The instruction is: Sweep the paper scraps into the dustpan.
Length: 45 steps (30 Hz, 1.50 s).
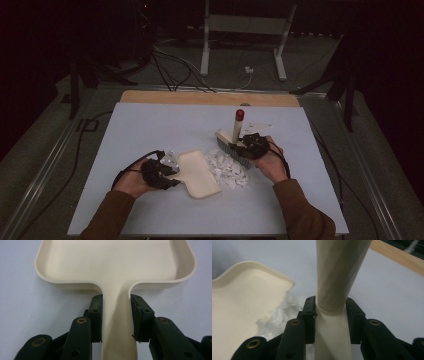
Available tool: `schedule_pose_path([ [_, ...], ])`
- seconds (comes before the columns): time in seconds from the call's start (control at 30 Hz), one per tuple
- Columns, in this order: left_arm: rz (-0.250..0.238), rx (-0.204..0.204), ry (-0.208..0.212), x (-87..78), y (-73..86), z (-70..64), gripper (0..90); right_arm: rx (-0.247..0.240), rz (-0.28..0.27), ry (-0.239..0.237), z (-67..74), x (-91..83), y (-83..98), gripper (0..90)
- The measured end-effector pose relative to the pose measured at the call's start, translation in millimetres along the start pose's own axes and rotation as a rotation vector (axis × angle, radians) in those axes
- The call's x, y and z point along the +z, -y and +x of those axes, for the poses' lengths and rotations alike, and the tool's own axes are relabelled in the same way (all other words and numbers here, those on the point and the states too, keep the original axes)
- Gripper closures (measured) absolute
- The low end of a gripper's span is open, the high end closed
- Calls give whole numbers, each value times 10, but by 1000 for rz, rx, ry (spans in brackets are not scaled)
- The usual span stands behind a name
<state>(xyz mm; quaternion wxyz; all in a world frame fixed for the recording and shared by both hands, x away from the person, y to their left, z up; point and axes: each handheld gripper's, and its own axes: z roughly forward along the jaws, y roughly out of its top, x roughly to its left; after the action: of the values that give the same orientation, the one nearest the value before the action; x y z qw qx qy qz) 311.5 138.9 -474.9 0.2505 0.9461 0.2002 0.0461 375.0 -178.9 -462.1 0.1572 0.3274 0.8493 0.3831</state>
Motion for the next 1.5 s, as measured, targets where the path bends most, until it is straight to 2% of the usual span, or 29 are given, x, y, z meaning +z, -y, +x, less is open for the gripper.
schedule_pose_path([
  [0.2, 3, 6, 2, 7, -18, 3, 666, -81, 1, -64, 115, 20, -44, 674],
  [0.47, -1, 9, 0, 11, -21, 3, 666, -149, -5, -137, 224, 43, -69, 674],
  [0.6, -2, 15, 1, 17, -30, 5, 666, -192, -23, -177, 272, 27, -93, 674],
  [0.7, -6, 13, 2, 23, -35, -2, 666, -218, -63, -240, 302, -1, -109, 674],
  [0.8, -8, 15, 3, 25, -37, -8, 666, -247, -91, -268, 328, -36, -122, 674],
  [0.9, -9, 20, 5, 27, -40, -17, 666, -239, -125, -247, 313, -71, -132, 674],
  [1.0, -8, 26, 9, 30, -42, -26, 666, -205, -130, -213, 273, -101, -141, 674],
  [1.37, -1, 53, 25, 22, -43, -74, 666, -67, -49, 3, 148, -277, -35, 674],
  [1.5, 0, 60, 28, 19, -44, -98, 666, -29, -19, 100, 136, -363, 55, 674],
])
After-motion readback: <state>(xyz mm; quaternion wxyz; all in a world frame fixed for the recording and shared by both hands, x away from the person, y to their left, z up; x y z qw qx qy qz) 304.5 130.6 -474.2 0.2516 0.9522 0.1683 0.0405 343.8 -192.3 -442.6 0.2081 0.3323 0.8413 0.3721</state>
